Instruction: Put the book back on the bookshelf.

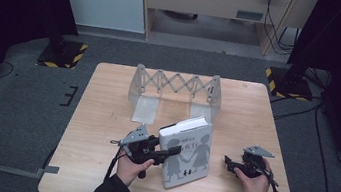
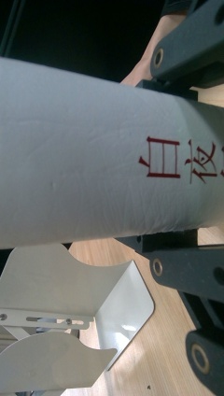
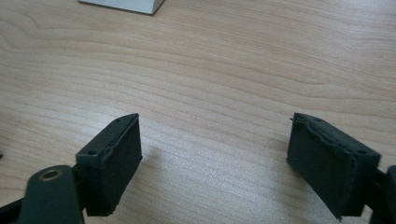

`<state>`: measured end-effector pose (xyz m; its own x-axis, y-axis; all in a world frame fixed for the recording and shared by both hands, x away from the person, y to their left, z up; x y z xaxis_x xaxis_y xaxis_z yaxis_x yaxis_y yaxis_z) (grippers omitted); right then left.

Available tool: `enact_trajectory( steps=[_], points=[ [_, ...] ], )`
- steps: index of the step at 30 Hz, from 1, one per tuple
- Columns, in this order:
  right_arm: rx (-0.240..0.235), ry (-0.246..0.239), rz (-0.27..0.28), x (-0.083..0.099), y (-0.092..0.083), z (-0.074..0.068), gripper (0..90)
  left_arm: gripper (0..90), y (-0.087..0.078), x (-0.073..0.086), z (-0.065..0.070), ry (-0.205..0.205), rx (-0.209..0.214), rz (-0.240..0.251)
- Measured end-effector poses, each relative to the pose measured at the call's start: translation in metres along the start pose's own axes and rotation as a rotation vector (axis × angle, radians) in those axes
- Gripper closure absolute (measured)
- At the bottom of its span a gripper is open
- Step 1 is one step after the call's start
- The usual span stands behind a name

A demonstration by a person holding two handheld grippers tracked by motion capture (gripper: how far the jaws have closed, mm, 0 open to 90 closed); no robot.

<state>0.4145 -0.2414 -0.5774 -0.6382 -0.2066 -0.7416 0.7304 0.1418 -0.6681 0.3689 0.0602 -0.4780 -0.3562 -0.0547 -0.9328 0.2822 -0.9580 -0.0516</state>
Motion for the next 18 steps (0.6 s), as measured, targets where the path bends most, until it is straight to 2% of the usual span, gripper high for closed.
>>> enact_trajectory(
  steps=[5, 13, 18],
  points=[
    [0.012, -0.055, -0.028, 0.0025, 0.0013, -0.0016, 7.4, 49.1, 0.0006, 0.0006, 0.0025, 0.004, 0.000, 0.005],
    [0.040, -0.034, -0.042, 0.0032, 0.0022, 0.0011, 3.6, 49.3, 0.0010, 0.0006, 0.0055, 0.009, 0.005, -0.002],
    [0.039, -0.034, -0.042, 0.0033, 0.0020, 0.0014, 4.3, 50.3, 0.0013, 0.0000, 0.0068, 0.020, 0.003, -0.012]
  ],
)
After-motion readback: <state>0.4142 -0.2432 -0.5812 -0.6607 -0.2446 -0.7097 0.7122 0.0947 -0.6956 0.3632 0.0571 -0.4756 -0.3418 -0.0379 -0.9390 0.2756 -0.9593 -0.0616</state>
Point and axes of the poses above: each handheld gripper's, and its own axes: y roughly forward along the jaws, x roughly out of its underside, z roughly to its right, the point moved 6 cm from there along y, roughly forward along the jaws, and after that the axes turned 10 degrees about x, right-handed, at the moved point
